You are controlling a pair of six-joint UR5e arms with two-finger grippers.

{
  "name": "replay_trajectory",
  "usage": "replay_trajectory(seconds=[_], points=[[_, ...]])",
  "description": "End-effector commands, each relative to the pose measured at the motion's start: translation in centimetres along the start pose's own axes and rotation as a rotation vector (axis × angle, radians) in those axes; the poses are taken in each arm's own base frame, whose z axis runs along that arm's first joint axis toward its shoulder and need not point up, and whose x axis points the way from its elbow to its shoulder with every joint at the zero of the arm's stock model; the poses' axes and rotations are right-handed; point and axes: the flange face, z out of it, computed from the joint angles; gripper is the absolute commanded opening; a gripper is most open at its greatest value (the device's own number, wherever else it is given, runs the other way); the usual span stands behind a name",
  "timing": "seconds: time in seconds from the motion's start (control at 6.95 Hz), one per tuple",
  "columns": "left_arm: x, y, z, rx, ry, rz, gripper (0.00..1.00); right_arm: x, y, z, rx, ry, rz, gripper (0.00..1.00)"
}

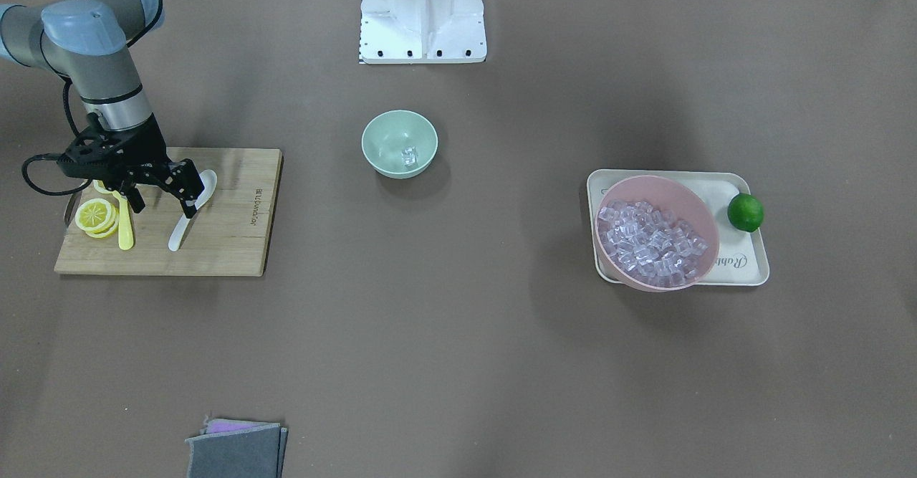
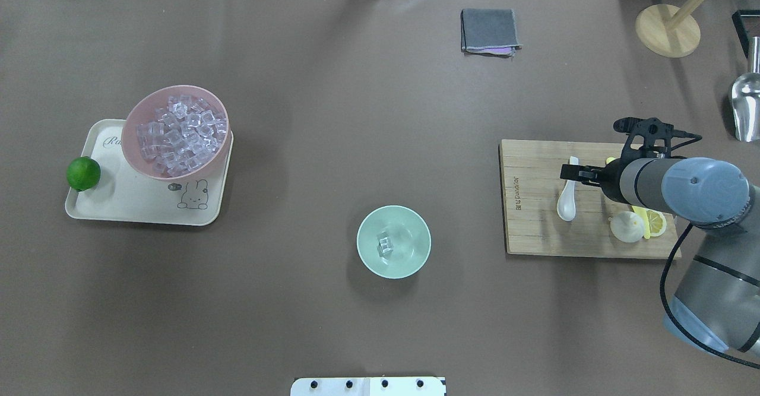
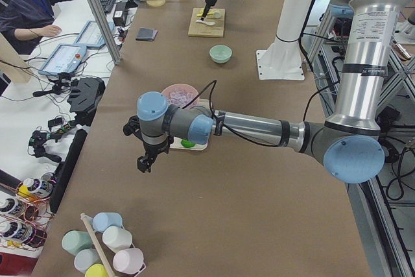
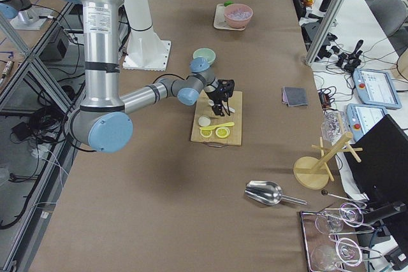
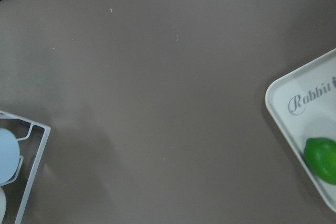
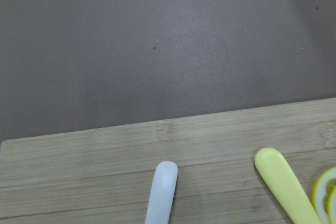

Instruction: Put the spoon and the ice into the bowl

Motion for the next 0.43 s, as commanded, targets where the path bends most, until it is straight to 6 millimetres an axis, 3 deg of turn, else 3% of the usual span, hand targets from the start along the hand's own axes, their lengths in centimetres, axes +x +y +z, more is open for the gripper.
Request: replay_trajectory(seconds=[0.0,0.29], points=[[-0.4,1.1,0.5,-0.002,0.001,0.001,0.98,-1.2,1.8,1.3,0.041,0.012,0.001,0.78],[-0.2,1.7,0.6,-0.003,0.003,-0.001,0.98,-3.1,1.6,1.1,0.037,-0.01,0.003,0.36]])
